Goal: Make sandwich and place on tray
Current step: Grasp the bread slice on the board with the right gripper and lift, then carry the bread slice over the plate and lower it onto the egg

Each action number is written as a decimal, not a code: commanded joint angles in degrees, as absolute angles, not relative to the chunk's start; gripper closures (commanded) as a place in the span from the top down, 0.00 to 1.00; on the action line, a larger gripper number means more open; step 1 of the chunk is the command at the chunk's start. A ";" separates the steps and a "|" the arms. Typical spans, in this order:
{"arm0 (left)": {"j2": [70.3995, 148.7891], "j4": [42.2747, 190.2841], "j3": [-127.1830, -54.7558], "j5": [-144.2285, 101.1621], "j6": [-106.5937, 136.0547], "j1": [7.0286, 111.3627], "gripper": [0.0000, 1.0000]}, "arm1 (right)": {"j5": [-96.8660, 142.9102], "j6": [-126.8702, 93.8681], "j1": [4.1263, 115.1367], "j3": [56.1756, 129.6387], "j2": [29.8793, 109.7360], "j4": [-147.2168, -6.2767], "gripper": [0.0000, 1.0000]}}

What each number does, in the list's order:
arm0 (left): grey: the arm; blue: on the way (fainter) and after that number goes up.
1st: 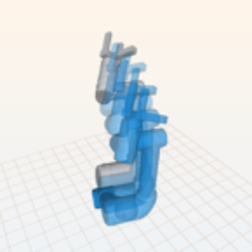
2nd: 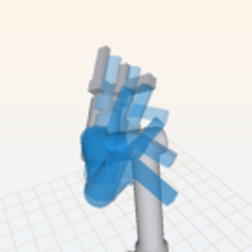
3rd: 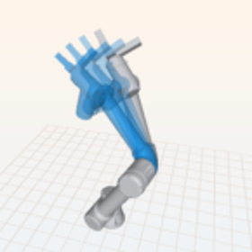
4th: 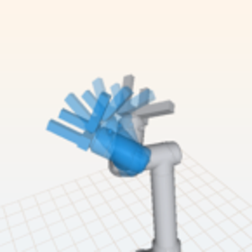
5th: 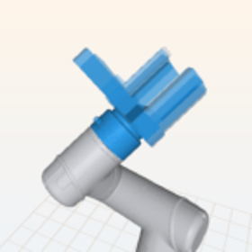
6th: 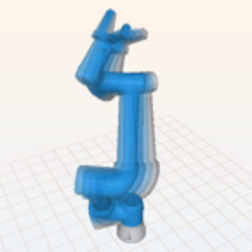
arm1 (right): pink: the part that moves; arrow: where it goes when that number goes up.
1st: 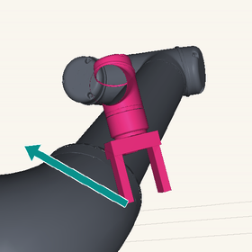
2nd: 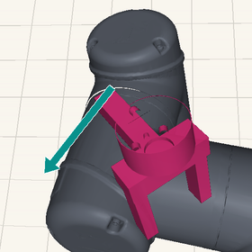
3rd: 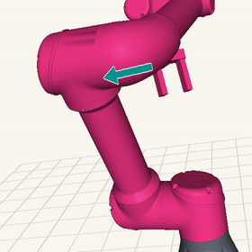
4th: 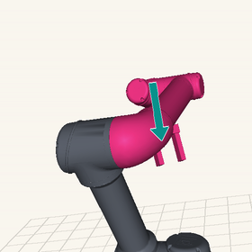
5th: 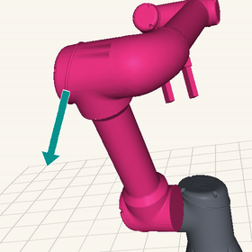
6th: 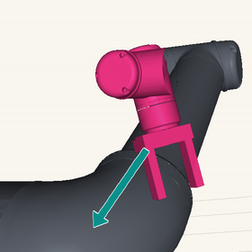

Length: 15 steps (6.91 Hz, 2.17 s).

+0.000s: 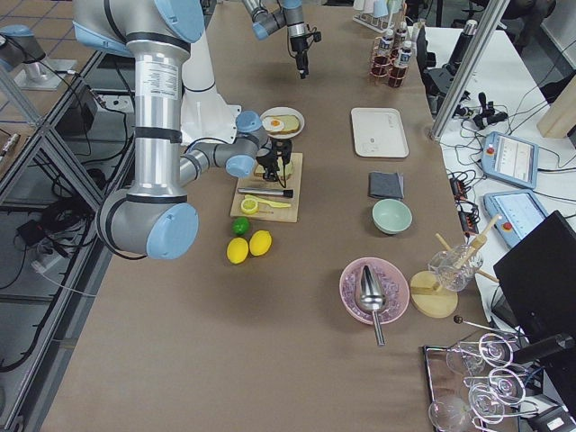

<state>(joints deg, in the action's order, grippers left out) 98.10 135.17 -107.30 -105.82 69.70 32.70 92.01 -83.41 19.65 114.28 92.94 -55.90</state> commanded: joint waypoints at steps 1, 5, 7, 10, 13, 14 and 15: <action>98.17 135.18 -107.31 -105.82 69.70 32.70 0.98 | 91.93 -83.41 19.69 114.61 92.73 -55.90 0.00; 98.17 135.26 -107.40 -105.82 69.78 32.70 0.98 | 99.36 -82.97 27.30 119.60 92.90 -55.46 0.00; 98.17 135.26 -107.40 -105.91 69.79 32.70 0.98 | 104.05 -82.88 28.74 121.12 85.83 -55.98 0.00; 97.82 135.44 -107.58 -106.00 69.79 32.78 0.98 | 100.48 -81.40 23.84 111.38 69.46 -61.52 0.00; 97.91 135.53 -107.58 -105.91 70.93 32.78 0.98 | 97.65 -72.45 20.83 103.74 62.95 -61.17 0.00; 97.91 135.53 -107.58 -105.82 71.01 32.87 0.98 | 96.78 -69.99 20.05 102.75 62.76 -61.00 0.00; 97.82 135.53 -107.58 -105.82 71.02 32.96 0.99 | 96.25 -68.48 19.78 101.53 62.06 -61.00 0.00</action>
<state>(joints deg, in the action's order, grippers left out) 97.88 135.52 -107.58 -105.85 70.96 32.88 96.92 -70.58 20.27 103.01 62.86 -61.06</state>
